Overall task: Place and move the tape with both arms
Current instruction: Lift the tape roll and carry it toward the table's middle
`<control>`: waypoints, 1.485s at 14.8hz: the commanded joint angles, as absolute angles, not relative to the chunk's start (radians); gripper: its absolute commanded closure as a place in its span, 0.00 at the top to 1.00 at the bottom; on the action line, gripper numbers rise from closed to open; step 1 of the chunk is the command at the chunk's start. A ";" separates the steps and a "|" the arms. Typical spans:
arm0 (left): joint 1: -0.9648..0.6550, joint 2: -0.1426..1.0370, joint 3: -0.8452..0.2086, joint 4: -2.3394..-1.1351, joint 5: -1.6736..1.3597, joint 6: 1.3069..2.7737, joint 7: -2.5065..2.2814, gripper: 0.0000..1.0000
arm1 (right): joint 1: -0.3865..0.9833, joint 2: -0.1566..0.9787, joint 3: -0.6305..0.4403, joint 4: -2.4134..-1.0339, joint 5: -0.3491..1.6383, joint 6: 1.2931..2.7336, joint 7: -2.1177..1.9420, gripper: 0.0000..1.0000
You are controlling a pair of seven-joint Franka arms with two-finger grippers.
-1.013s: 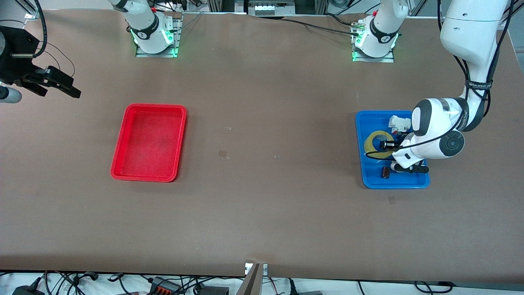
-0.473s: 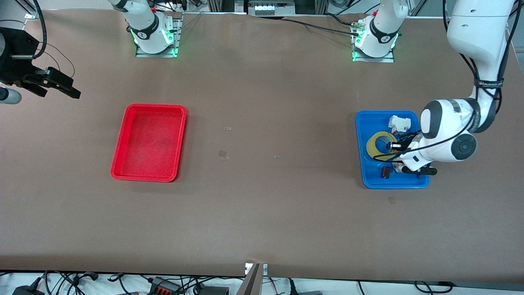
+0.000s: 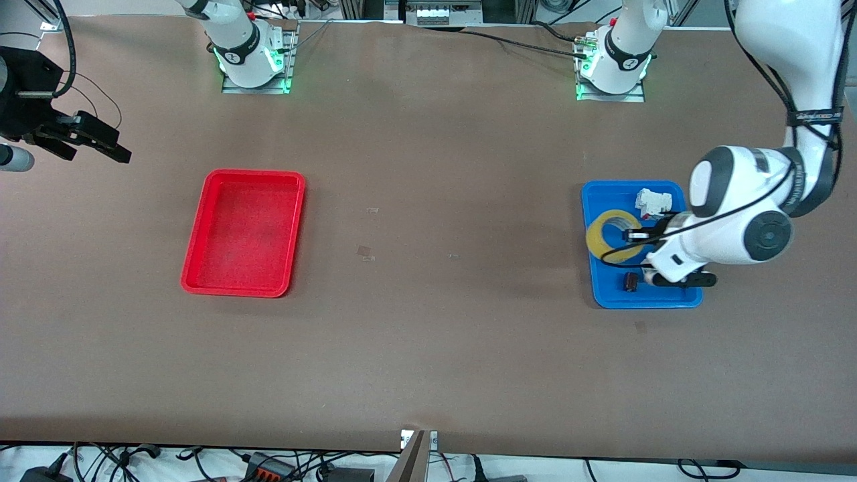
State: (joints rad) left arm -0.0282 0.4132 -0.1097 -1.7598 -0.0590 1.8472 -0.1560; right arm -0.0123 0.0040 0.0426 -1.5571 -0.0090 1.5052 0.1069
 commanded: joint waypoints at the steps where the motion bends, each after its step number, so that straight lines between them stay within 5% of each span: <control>1: -0.108 0.449 -0.143 -1.688 -0.067 1.833 -0.327 0.15 | -0.018 -0.005 0.041 -1.560 -0.006 1.513 0.084 0.98; 11: -0.509 0.713 -0.144 -1.378 -0.083 1.839 -0.941 0.15 | -0.011 0.008 0.043 -1.563 -0.006 1.525 0.084 0.98; 22: -0.704 0.880 -0.141 -1.266 -0.110 2.160 -1.153 0.21 | -0.005 0.020 0.049 -1.563 -0.009 1.540 0.094 0.98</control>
